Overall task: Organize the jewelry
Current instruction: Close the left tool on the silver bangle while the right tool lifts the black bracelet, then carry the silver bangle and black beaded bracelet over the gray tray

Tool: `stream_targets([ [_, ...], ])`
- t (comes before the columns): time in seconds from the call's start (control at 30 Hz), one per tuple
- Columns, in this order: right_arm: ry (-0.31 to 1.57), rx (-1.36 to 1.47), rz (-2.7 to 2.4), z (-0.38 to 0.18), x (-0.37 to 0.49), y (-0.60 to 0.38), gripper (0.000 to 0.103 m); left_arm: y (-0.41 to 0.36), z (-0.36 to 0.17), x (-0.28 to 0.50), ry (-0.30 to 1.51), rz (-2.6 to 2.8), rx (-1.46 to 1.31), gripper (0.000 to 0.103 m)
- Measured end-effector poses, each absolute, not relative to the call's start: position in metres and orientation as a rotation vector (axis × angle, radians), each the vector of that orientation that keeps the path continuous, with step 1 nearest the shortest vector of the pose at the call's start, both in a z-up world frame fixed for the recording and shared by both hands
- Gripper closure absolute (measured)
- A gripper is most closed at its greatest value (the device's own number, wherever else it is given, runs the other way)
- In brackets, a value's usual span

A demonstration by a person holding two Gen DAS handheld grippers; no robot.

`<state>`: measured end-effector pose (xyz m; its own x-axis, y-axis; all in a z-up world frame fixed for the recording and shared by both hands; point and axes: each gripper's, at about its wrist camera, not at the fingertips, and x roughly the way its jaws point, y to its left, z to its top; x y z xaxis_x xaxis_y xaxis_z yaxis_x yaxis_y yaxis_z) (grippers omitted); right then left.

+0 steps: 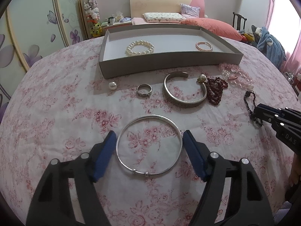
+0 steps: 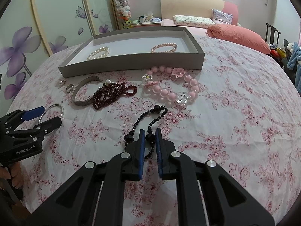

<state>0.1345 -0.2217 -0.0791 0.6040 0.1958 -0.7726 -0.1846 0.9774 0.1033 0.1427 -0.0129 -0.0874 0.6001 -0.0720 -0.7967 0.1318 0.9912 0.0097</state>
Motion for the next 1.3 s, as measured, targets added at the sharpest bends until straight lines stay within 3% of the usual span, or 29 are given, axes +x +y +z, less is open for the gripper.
stream_targets([
  [0.37, 0.767, 0.086, 0.236, -0.049, 0.121, -0.231, 0.091, 0.005, -0.079, 0.127, 0.880, -0.080, 0.000, 0.032],
  [1.3, 0.540, 0.078, 0.260, 0.001, 0.095, -0.207, 0.091, -0.019, -0.015, 0.082, 0.530, -0.058, 0.041, 0.032],
])
